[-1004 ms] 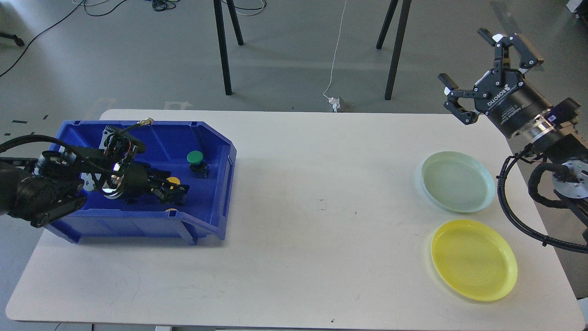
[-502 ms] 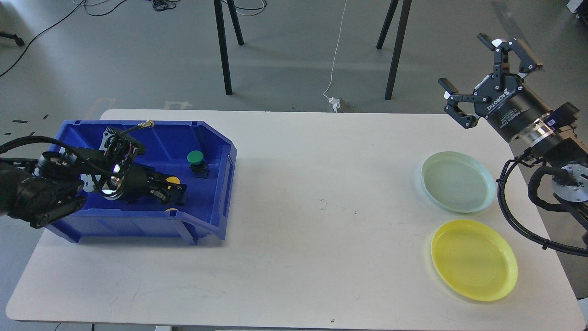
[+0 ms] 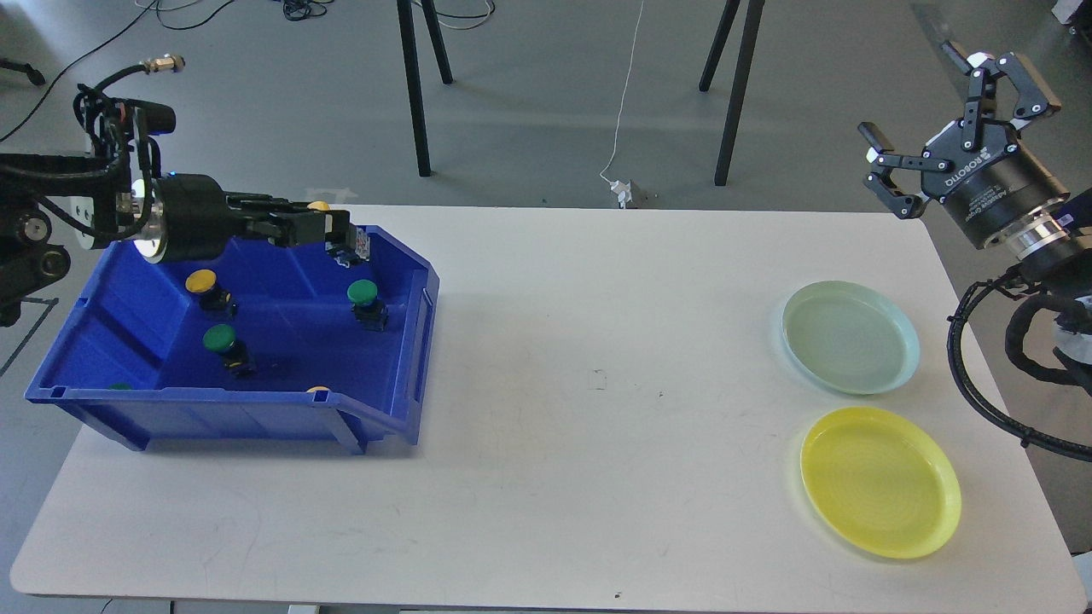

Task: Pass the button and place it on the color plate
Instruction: 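Lift the yellow button out and extend it toward the right gripper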

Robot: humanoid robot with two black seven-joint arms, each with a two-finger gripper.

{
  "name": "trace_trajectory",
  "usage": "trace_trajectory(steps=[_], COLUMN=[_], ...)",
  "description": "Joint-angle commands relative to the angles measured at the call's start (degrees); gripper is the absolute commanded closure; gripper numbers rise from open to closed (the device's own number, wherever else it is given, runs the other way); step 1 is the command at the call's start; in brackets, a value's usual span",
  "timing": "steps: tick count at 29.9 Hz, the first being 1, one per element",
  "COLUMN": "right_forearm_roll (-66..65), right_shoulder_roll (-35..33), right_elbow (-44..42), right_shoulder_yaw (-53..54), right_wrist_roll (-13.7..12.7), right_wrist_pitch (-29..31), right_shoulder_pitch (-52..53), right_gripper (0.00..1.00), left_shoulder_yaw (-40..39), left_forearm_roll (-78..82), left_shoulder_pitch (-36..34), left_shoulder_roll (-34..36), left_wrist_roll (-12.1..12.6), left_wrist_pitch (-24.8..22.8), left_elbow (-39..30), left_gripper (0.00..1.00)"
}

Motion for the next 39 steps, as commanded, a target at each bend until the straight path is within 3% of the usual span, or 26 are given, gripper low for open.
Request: trace_trajectory(steps=[1, 6, 10, 13, 17, 28, 39], right_forearm_roll=[-0.03, -3.88, -8.38, -8.38, -8.29, -7.94, -7.94], right_shoulder_roll=[-3.40, -7.27, -10.17, -11.49, -11.41, -8.69, -3.06], right_elbow=[3.65, 16.47, 24.57, 29.75, 32.41, 31.18, 24.76], right_shoulder_yaw=[0.15, -0.64, -0.38, -0.64, -1.08, -11.27, -17.87], right_wrist_roll=[0.03, 0.03, 0.03, 0.12, 0.12, 0.38, 0.38], right_wrist_pitch=[0.01, -1.53, -3.30, -3.30, -3.21, -3.12, -2.77], right_shoulder_pitch=[-2.13, -8.01, -11.70, -13.21, -12.60, -3.72, 3.84], right_gripper=[0.00, 0.00, 0.00, 0.00, 0.00, 0.01, 0.01], left_shoulder_yaw=[-8.44, -11.79, -12.93, -17.93, -23.04, -23.49, -23.57], left_forearm_roll=[-9.59, -22.71, -28.77, -30.63, -29.84, -28.79, -28.79], left_shoulder_pitch=[0.54, 0.72, 4.05, 9.14, 15.39, 16.19, 16.19], left_shoulder_roll=[3.49, -5.45, -16.70, -24.44, -29.99, -31.05, -31.05], left_wrist_roll=[-0.02, -0.02, -0.02, -0.02, -0.02, -0.02, -0.02], left_wrist_pitch=[-2.52, -2.18, -1.82, -1.91, -2.35, -2.53, -2.62], left_elbow=[-9.85, -11.19, -6.19, -1.80, 3.13, 3.84, 4.11], left_gripper=[0.95, 0.95, 0.95, 0.94, 0.94, 0.94, 0.94])
